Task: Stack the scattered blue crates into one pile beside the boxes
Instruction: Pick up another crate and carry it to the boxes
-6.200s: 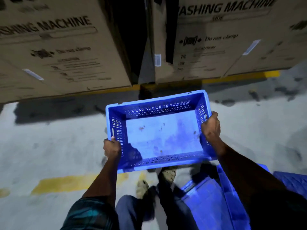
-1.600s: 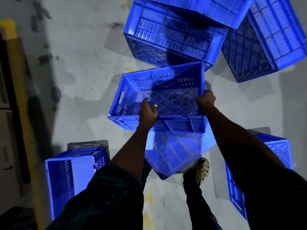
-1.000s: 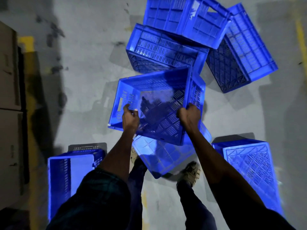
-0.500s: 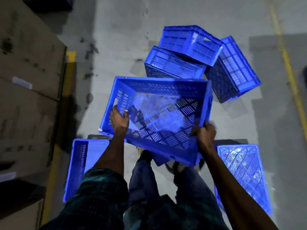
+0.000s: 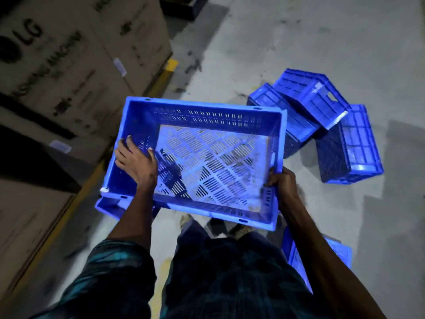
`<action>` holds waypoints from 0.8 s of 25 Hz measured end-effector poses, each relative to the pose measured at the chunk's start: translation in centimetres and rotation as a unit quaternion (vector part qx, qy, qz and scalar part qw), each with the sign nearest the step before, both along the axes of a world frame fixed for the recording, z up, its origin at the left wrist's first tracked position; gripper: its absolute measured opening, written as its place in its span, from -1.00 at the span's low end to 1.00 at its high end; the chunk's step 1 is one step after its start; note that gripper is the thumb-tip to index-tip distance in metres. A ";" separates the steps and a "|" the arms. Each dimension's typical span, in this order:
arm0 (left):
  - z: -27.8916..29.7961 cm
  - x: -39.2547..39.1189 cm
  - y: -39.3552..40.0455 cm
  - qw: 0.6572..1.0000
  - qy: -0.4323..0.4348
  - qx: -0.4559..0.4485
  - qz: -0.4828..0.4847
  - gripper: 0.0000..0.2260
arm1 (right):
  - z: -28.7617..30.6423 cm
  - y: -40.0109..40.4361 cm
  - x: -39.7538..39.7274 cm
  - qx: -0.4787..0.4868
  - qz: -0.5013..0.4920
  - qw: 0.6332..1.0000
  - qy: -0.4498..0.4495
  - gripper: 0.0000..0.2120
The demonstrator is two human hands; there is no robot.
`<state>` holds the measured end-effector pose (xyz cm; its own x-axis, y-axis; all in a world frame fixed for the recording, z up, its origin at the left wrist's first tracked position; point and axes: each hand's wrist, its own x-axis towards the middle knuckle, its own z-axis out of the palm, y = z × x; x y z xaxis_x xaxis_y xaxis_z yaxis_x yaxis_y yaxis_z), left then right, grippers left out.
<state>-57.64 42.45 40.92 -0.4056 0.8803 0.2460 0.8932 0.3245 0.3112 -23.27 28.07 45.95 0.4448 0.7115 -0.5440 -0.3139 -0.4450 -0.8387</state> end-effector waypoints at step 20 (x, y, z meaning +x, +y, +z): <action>1.2 -30.8 -18.3 0.927 -0.177 -0.116 0.309 -0.72 | -0.6 4.4 -23.3 -0.006 0.296 0.954 -0.048 -0.71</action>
<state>-88.42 24.20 42.12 -0.8691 0.4661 -0.1656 0.3705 0.8352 0.4064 -46.61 32.51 45.32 0.0151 0.8474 -0.5307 0.0730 -0.5303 -0.8446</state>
